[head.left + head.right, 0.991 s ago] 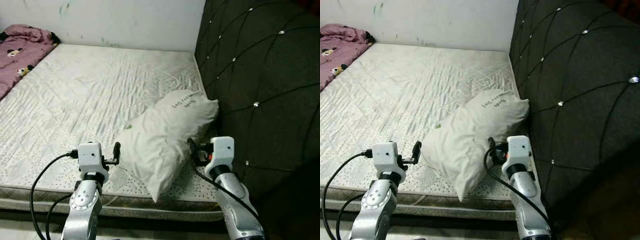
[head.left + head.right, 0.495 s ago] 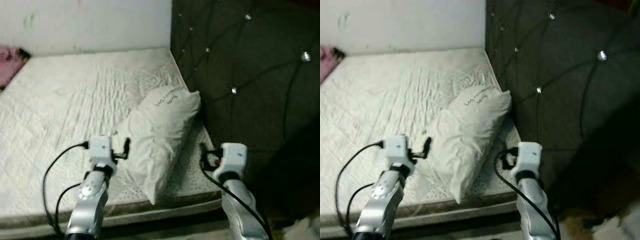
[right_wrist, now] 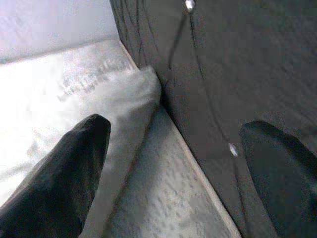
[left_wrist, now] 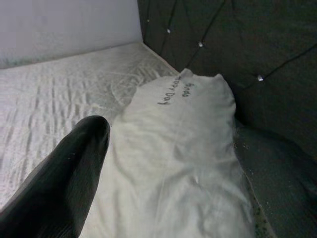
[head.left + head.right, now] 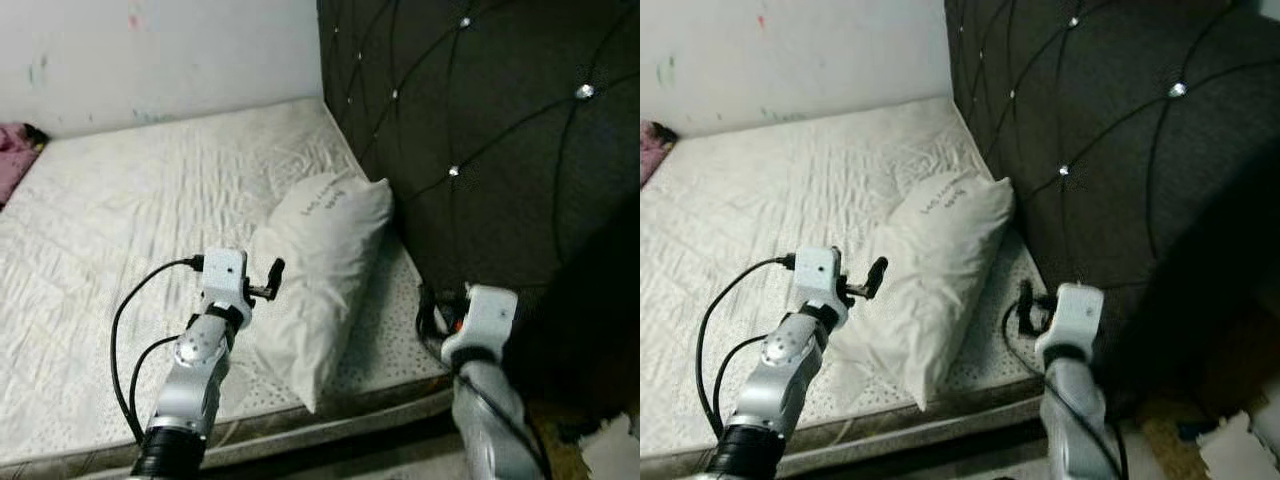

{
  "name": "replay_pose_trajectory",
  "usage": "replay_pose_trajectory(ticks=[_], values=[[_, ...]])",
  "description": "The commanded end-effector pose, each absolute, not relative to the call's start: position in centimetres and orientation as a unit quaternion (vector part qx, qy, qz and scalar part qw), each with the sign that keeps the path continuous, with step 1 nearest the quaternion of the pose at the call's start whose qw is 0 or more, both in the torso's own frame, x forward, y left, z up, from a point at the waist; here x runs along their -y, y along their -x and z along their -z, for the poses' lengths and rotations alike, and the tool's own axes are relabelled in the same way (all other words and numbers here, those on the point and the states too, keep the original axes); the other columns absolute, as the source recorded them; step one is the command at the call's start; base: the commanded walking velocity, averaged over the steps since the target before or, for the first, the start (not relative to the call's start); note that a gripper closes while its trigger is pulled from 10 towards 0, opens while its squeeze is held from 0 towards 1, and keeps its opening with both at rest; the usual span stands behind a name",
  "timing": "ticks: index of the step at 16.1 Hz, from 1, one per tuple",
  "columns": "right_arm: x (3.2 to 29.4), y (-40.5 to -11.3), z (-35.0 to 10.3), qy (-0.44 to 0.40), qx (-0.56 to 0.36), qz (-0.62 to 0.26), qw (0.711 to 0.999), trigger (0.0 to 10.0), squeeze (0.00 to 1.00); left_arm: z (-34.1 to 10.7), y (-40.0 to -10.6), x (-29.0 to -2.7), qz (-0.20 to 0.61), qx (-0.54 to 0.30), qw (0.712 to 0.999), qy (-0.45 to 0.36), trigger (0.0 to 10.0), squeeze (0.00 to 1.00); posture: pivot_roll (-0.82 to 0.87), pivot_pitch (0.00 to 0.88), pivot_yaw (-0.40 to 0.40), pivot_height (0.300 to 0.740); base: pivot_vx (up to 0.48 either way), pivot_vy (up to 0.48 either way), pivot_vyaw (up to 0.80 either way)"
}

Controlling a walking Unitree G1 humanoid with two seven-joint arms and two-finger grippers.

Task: Clean up the room

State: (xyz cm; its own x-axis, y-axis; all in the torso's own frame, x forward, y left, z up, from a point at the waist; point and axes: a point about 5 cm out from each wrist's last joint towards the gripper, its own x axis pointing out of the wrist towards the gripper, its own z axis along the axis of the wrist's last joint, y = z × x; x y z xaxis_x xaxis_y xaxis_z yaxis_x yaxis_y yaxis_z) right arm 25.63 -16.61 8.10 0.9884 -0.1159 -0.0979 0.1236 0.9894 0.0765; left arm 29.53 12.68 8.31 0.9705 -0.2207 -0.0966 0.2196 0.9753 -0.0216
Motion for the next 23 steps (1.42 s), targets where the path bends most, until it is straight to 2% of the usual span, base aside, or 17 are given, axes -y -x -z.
replay_pose_trajectory(ticks=[1,2,3,5,12,16,19,23], values=[[15.7,-26.3,-8.2,-0.049,-0.050,0.039,0.997,10.0,0.00,-8.4,-29.6,-13.2,0.099,-0.045,0.994,0.002,10.0,0.00,-0.09,0.000,0.106,0.740,0.000,0.000,0.00],[15.0,-26.7,-8.4,-0.048,-0.048,0.024,0.997,10.0,0.00,-8.5,-29.6,-13.6,0.084,-0.040,0.996,0.000,10.0,0.00,-0.06,0.000,0.086,0.740,0.000,0.000,-0.69],[14.0,-27.6,-8.6,-0.050,-0.046,0.002,0.998,10.0,0.00,-8.4,-29.4,-15.0,0.044,-0.038,0.998,-0.004,10.0,0.00,-0.03,0.000,0.066,0.740,0.000,0.000,0.00],[13.4,-28.1,-8.8,-0.050,-0.044,-0.012,0.998,10.0,0.00,-8.1,-28.9,-16.0,0.022,-0.044,0.999,0.000,10.0,0.00,0.00,0.000,0.050,0.740,0.000,0.000,0.00],[12.1,-29.5,-9.2,-0.056,-0.040,-0.053,0.996,10.0,0.00,-8.1,-27.4,-16.4,-0.015,-0.043,0.999,-0.001,10.0,0.00,0.05,0.000,-0.019,0.740,0.000,0.000,0.00],[12.1,-29.5,-9.1,-0.052,-0.037,-0.056,0.996,10.0,0.00,-9.0,-27.7,-16.2,-0.037,-0.043,0.998,0.026,10.0,0.00,0.04,0.000,-0.011,0.740,0.000,0.000,0.00],[12.4,-29.0,-8.7,-0.053,-0.045,-0.049,0.996,10.0,0.00,-8.7,-27.4,-15.8,-0.012,-0.041,0.999,0.019,10.0,0.00,0.02,0.000,-0.002,0.740,0.000,0.000,0.00],[13.0,-28.7,-9.1,-0.042,-0.040,-0.039,0.998,10.0,0.00,-9.0,-27.9,-15.8,-0.018,-0.048,0.998,0.032,10.0,0.00,0.01,0.000,0.006,0.740,0.000,0.000,-0.80]])
